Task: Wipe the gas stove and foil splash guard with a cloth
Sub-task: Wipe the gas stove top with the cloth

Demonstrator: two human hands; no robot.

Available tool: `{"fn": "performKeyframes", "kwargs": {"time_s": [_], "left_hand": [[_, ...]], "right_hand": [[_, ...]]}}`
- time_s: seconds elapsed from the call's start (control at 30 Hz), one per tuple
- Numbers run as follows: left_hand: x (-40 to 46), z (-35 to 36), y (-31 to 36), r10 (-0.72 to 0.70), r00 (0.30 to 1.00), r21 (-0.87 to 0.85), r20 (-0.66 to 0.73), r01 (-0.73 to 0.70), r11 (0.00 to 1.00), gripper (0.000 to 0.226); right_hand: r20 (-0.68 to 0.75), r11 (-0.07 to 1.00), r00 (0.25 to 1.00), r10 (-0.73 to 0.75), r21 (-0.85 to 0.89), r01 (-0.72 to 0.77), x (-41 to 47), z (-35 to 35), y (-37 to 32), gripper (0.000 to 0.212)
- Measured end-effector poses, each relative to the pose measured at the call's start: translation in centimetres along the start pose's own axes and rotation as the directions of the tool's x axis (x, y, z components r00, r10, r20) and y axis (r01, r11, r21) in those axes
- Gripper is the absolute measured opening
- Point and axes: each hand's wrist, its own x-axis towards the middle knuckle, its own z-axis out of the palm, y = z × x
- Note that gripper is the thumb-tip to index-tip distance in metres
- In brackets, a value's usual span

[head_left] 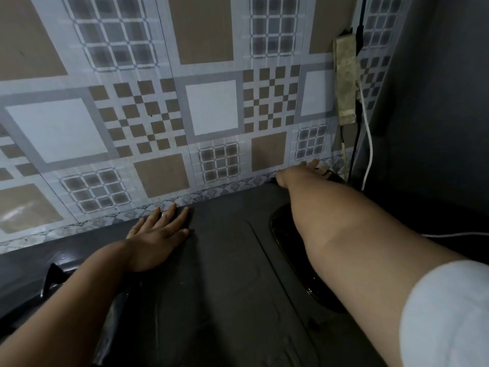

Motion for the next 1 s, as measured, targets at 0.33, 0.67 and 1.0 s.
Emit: {"fn": "performKeyframes", "kwargs": {"time_s": [0.33,0.67,1.0], "left_hand": [[-0.1,0.0,0.1,-0.012,1.0,-0.009,-0.007,0.012,1.0,0.059],[-0.3,-0.3,0.3,-0.036,0.999,0.011,0.0,0.036,0.999,0.061],[-0.4,-0.2,0.4,-0.034,0.999,0.031,-0.034,0.035,0.999,0.061]], "right_hand": [[-0.01,0.994,0.996,0.087,0.059,-0.087,-1.0,0.7,-1.2,0.102],[0.024,0.869,0.875,-0.484,-0.1,0.484,-12.7,4.8,-3.9,0.069],[0.091,0.716,0.725,-0.683,-0.111,0.689,-23.0,7.3,1.5,0.06]]}}
